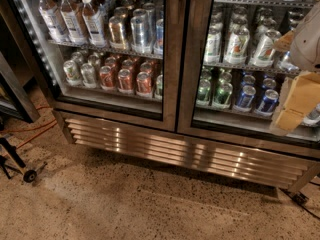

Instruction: Open left fridge door

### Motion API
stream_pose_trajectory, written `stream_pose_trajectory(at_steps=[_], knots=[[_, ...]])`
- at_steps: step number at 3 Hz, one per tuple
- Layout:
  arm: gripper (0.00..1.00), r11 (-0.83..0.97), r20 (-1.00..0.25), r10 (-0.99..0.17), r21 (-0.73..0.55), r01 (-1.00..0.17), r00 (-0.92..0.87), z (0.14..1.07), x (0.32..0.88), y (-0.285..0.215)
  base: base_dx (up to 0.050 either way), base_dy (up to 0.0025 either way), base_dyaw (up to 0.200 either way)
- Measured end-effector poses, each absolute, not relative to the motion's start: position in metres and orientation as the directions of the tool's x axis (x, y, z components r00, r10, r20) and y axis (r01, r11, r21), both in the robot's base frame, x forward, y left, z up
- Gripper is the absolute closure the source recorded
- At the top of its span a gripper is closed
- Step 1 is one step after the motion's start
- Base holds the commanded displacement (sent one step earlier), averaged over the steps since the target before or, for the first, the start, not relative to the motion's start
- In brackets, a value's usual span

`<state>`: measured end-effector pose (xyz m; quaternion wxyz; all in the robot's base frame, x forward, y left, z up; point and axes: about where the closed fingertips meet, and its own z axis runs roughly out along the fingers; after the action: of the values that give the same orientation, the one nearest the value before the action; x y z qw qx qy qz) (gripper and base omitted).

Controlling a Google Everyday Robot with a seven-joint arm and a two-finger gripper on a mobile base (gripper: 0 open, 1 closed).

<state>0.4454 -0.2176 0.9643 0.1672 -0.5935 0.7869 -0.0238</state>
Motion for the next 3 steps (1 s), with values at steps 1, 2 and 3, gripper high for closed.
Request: stream_pose_trajectory(at_steps=[1, 2, 3], knots=[[0.0, 0.311, -0.267, -0.928, -0.176, -0.934, -0.259, 0.921, 0.46, -0.213, 0.0, 0.0, 0.0], [0.0, 0.287, -0.273, -0.928, -0.085, -0.954, -0.254, 0.854, 0.479, -0.18, 0.0, 0.0, 0.0], [0.0, 0.287, -0.273, -0.928, -0.085, -0.954, -0.254, 0.854, 0.479, -0.18, 0.0, 0.0, 0.0]])
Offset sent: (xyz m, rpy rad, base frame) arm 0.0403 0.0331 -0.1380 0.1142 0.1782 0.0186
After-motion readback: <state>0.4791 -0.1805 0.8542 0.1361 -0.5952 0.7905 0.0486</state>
